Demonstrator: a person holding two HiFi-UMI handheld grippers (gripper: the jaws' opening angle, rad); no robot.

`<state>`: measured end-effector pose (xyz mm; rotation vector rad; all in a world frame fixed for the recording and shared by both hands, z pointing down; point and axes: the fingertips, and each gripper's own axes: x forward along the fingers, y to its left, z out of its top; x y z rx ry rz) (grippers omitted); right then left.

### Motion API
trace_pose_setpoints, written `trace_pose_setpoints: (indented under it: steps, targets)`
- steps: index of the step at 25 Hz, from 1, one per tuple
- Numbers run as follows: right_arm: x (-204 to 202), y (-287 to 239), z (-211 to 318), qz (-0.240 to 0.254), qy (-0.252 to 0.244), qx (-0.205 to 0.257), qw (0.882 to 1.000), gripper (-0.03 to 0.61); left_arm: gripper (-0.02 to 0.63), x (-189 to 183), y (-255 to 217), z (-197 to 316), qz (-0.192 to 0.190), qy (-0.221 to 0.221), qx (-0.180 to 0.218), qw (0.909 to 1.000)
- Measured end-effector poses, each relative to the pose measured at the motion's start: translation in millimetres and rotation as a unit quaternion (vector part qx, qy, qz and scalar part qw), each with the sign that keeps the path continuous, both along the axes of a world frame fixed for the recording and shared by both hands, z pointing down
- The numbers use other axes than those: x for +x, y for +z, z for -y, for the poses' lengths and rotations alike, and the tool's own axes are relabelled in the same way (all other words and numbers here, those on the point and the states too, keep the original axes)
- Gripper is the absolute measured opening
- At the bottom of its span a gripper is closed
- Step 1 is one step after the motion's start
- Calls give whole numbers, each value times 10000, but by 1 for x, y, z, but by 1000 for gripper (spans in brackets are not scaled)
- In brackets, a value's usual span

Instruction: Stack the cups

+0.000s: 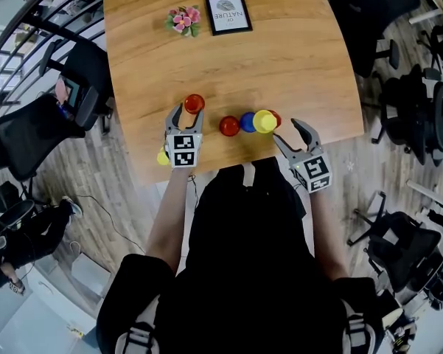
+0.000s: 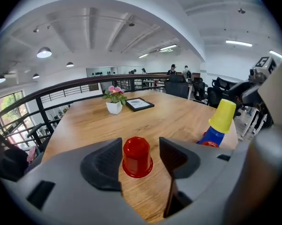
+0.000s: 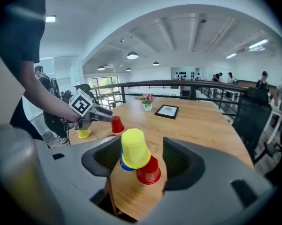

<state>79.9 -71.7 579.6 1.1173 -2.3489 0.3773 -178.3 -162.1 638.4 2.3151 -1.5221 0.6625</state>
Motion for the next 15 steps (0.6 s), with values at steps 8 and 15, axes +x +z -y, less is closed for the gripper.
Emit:
trace_pose_setpoints:
  steps: [8, 15]
  targets:
    - [24, 6, -8, -98, 536, 7, 9985, 282, 250, -9, 31, 18, -100, -346, -519, 9980]
    - [42, 12, -22, -131, 820, -157, 9964, 276, 239, -5, 28, 15, -60, -280, -506, 9983]
